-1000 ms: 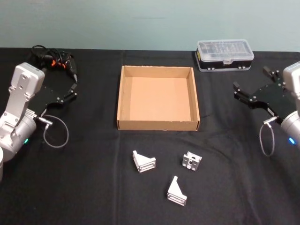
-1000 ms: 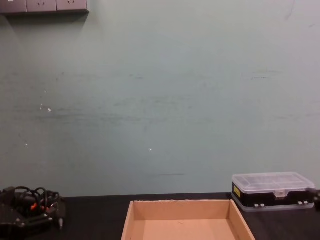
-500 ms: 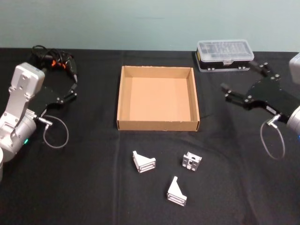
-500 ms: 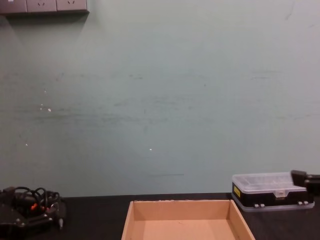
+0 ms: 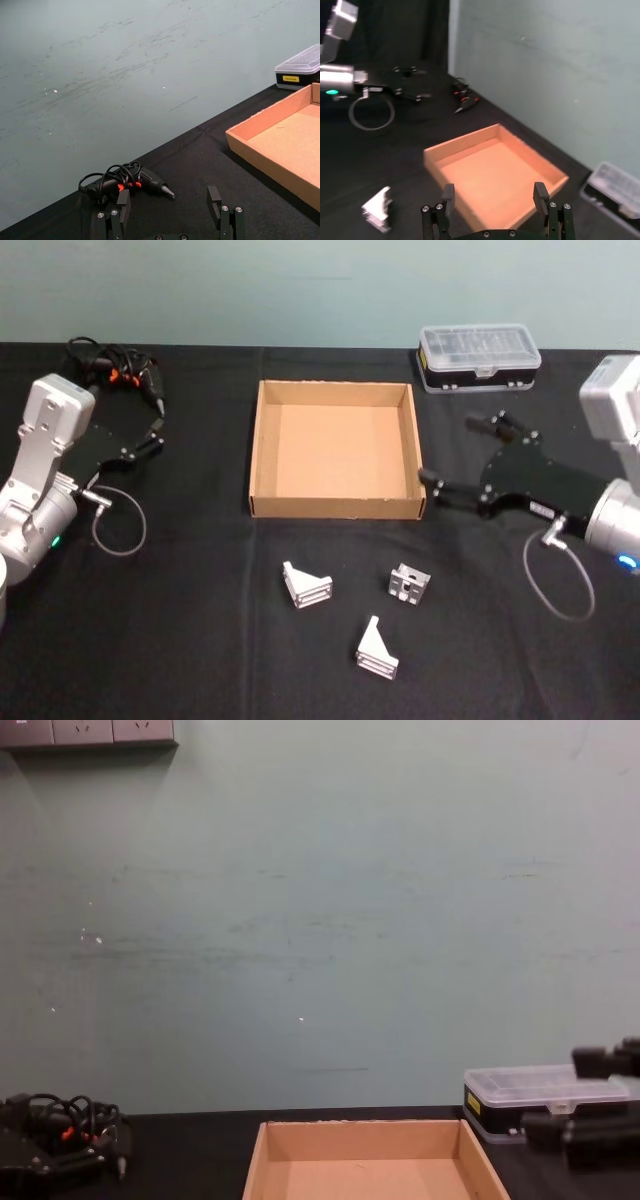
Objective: Use one hand to pick up the angle iron from the table and place it into the box.
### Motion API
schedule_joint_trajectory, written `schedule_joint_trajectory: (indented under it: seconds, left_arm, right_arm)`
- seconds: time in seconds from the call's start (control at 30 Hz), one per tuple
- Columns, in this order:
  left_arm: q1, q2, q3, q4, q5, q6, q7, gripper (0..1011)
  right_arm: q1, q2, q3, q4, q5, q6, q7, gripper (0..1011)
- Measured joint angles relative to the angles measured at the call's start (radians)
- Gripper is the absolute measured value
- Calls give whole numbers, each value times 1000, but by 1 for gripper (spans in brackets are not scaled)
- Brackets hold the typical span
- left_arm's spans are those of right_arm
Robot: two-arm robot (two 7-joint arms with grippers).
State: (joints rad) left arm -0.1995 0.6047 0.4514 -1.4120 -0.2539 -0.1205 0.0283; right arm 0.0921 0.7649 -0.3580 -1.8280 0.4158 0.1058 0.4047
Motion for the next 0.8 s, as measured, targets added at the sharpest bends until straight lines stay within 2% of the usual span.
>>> schedule_joint_trajectory:
  seconds: [0.37,0.7,0.8]
  left_arm:
    - [0,0,0,0,0,0,0,1000]
    - [0,0,0,0,0,0,0,1000]
    - [0,0,0,0,0,0,0,1000]
  right_arm:
    - [4,8,-35,-8,6,87,108,1000]
    - [1,26,-88,-19,-23,189,136,1000]
    - [4,28,-99,-19,-29,201,142,1000]
